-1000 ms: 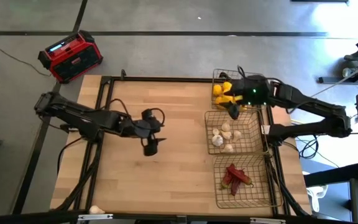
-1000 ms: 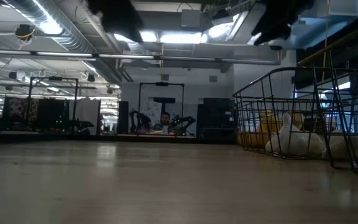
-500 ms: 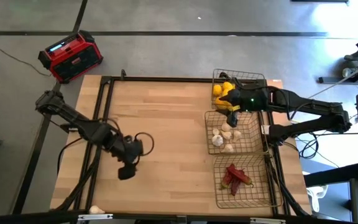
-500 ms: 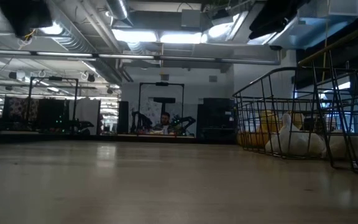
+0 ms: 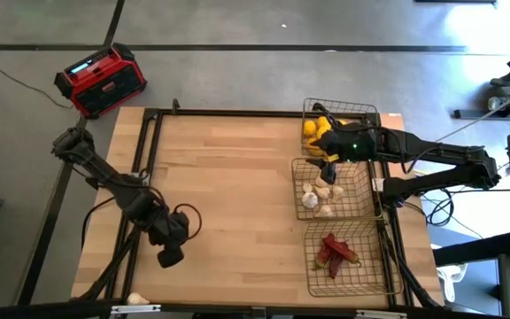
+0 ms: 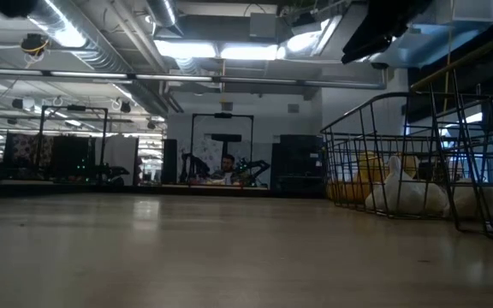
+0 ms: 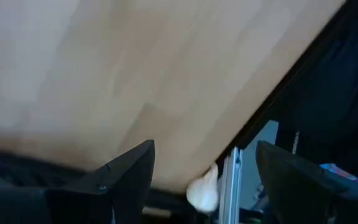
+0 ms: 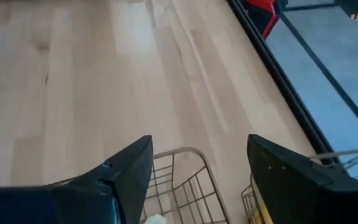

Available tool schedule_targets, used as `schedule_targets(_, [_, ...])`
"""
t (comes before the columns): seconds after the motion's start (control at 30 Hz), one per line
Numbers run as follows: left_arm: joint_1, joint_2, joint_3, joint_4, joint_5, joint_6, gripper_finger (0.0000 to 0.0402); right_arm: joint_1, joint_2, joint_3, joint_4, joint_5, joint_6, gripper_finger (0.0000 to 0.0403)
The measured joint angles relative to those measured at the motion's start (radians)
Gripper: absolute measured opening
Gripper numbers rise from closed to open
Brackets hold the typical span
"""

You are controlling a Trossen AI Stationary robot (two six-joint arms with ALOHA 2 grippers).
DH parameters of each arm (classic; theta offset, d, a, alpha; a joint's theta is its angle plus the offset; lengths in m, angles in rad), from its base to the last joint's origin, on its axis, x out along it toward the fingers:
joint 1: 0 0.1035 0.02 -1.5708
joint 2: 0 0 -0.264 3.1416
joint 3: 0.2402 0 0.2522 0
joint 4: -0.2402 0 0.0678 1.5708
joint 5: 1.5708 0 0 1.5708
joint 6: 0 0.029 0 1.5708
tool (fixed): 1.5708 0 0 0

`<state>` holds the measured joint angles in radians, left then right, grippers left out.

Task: Sort produce into baskets
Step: Put the white garlic into the middle wire basket

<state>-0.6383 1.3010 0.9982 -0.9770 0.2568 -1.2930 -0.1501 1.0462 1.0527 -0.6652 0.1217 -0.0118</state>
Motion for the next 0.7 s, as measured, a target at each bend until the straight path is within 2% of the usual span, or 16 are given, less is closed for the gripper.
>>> schedule_targets(0.27, [-0.087,0.009,-0.113,0.139,0.134,-0.296,0.0273,0.000,0.000,0.000,0.033,-0.007,-0.071,0.0257])
schedule_targets(0.43, [-0.126,0.044,-0.173,0.294,0.299,-0.512,0.0260,0.000,0.000,0.000,0.034,-0.010,-0.076,0.0257])
schedule_targets(0.7, [-0.128,0.132,-0.191,0.450,0.380,-0.599,0.0245,0.000,0.000,0.000,0.036,-0.030,-0.099,0.0257])
